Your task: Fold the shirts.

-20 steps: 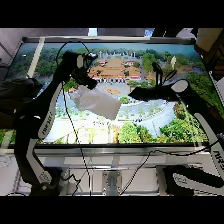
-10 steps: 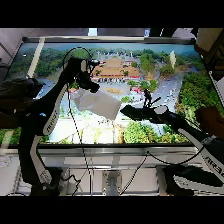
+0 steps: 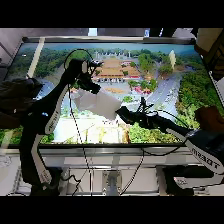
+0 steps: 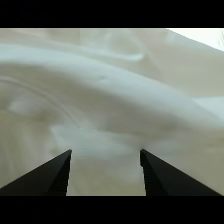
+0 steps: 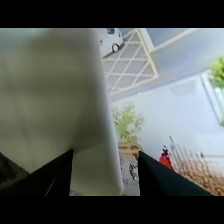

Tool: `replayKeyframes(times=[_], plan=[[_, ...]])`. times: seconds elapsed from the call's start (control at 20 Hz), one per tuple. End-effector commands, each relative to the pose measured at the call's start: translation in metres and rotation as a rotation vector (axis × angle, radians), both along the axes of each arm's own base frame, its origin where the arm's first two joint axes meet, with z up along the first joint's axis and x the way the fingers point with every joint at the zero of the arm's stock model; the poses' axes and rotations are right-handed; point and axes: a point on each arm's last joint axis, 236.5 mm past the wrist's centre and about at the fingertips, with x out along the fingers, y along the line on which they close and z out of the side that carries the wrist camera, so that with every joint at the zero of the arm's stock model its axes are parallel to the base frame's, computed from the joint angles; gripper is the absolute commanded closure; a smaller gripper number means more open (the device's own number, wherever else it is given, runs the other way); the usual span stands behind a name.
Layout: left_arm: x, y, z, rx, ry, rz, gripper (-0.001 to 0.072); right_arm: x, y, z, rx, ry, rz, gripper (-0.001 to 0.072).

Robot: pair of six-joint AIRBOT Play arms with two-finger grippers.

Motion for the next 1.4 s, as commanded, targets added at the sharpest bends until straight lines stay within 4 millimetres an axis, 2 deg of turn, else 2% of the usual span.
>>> replayKeyframes(times=[0.0, 0.25, 0.3, 0.4, 0.45, 0.5, 0.55, 0.7, 0.9, 1.1, 1.15, 1.2, 1.25, 1.35], plan=[[-0.003, -0.004, -0.007, -0.015, 0.022, 0.001, 0.0249, 0.023, 0.024, 0.010, 0.100, -0.018, -0.012, 0.0244], [-0.003, -0.004, -0.011, -0.013, 0.029, 0.001, 0.0250, 0.050, 0.062, 0.010, 0.241, -0.002, 0.019, 0.0260], [-0.003, -0.004, -0.011, -0.013, 0.028, 0.001, 0.0250, 0.053, 0.067, 0.013, 0.254, -0.022, 0.038, 0.0287], [-0.003, -0.004, -0.014, -0.011, 0.031, 0.001, 0.0254, 0.064, 0.076, 0.032, 0.289, -0.117, 0.073, 0.0292], [-0.004, -0.004, -0.018, -0.008, 0.040, 0.001, 0.0328, 0.070, 0.078, 0.043, 0.319, -0.158, 0.069, 0.0302], [-0.006, -0.003, -0.023, -0.003, 0.055, 0.001, 0.0441, 0.077, 0.078, 0.052, 0.347, -0.182, 0.049, 0.0303], [-0.008, -0.004, -0.029, -0.003, 0.072, 0.001, 0.0449, 0.082, 0.076, 0.055, 0.362, -0.185, 0.020, 0.0303], [-0.023, -0.007, -0.050, -0.009, 0.155, 0.000, 0.0449, 0.082, 0.074, 0.035, 0.371, -0.131, -0.012, 0.0302], [-0.039, -0.014, -0.071, -0.027, 0.249, 0.000, 0.0449, 0.073, 0.084, 0.011, 0.437, -0.032, -0.047, 0.0303], [-0.046, -0.027, -0.082, -0.079, 0.293, 0.006, 0.0449, 0.073, 0.107, 0.012, 0.451, -0.045, -0.010, 0.0310], [-0.047, -0.027, -0.083, -0.079, 0.296, 0.006, 0.0449, 0.076, 0.111, 0.014, 0.440, -0.058, -0.006, 0.0353], [-0.047, -0.027, -0.083, -0.079, 0.295, 0.006, 0.0449, 0.079, 0.113, 0.016, 0.421, -0.081, 0.007, 0.0465], [-0.045, -0.027, -0.082, -0.079, 0.288, -0.003, 0.0449, 0.081, 0.115, 0.019, 0.399, -0.118, 0.039, 0.0657], [-0.033, -0.024, -0.072, -0.066, 0.242, -0.009, 0.0478, 0.088, 0.112, 0.022, 0.382, -0.144, 0.039, 0.0677]])
